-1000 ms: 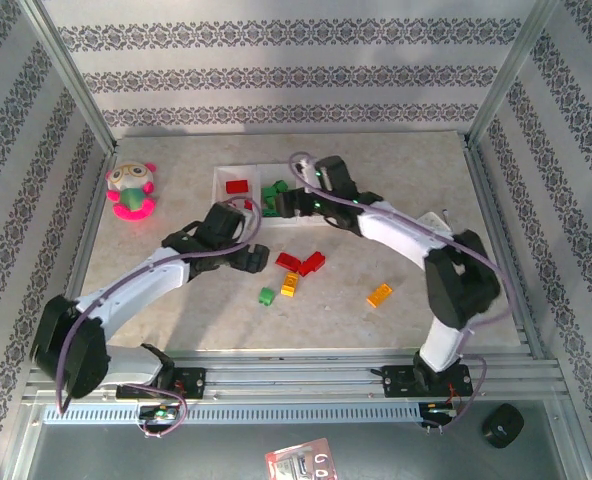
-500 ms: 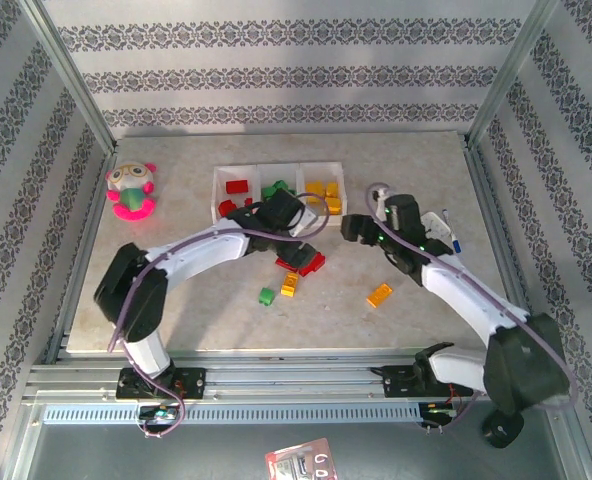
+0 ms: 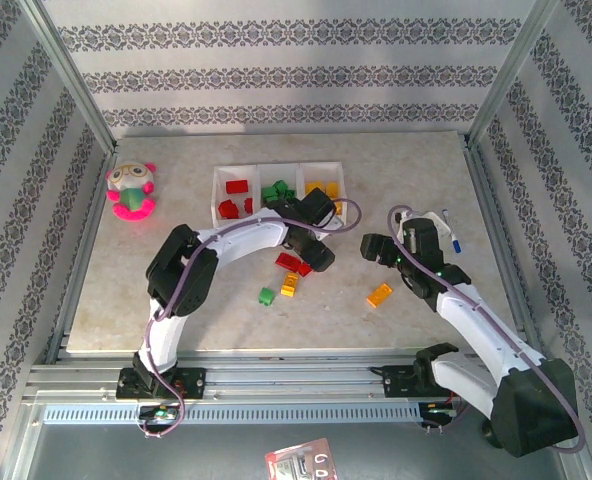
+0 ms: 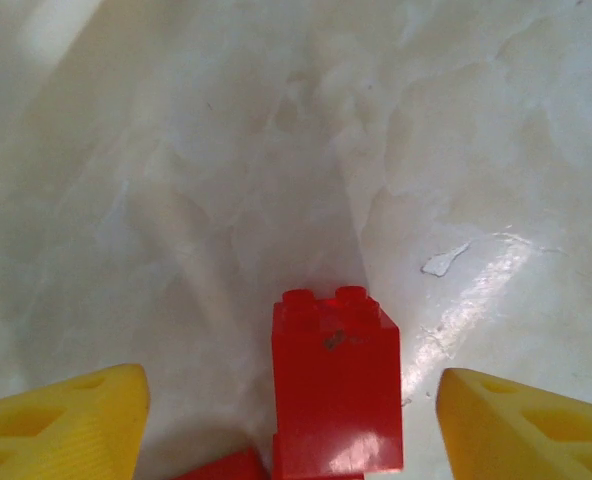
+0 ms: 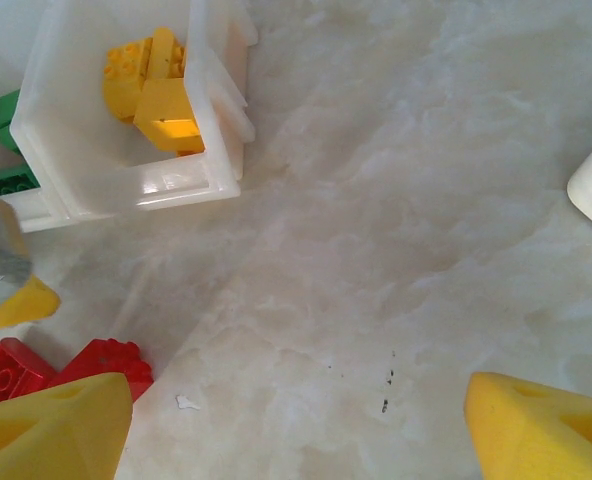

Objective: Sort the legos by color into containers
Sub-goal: Pick up the lego from the center of the table, then place the lego in the container.

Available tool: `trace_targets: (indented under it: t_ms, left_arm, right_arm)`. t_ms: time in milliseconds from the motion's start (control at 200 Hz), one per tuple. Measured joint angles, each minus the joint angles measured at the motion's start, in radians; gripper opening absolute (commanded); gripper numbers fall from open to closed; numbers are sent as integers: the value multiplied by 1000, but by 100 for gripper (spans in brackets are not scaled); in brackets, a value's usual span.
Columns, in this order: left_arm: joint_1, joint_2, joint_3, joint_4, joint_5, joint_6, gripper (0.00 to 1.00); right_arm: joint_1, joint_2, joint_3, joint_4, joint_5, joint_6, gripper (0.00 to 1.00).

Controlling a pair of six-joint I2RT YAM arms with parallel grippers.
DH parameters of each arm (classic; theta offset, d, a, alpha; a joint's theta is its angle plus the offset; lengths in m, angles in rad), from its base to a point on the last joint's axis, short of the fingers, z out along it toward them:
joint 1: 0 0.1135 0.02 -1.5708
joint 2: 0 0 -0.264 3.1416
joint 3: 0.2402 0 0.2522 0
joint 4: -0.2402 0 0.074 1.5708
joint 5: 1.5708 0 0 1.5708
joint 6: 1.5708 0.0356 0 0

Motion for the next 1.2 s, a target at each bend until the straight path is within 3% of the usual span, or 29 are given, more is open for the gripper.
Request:
trace_targets:
  t_ms: [145, 270, 335, 620, 954, 1199]
  left_arm:
    - [0, 45, 3, 1, 0, -19, 56]
    - [-1, 64, 7, 0, -5, -32, 36]
    - [-2, 64, 13, 2, -4, -38, 32]
    - [-6, 38, 10, 0, -31, -46, 31]
    - [4, -244, -42, -5, -127, -70, 29]
    - [143, -349, -93, -30, -132, -144, 29]
  right_arm:
    - [0, 20, 0, 0, -2, 0, 86]
    - [0, 29, 0, 0, -5, -1, 86]
    - [0, 29, 0, 1, -8, -1, 86]
    - [0, 29, 0, 1, -34, 0, 86]
    - [16, 60, 1, 24, -75, 1, 86]
    - [72, 131, 31, 53, -82, 5, 87]
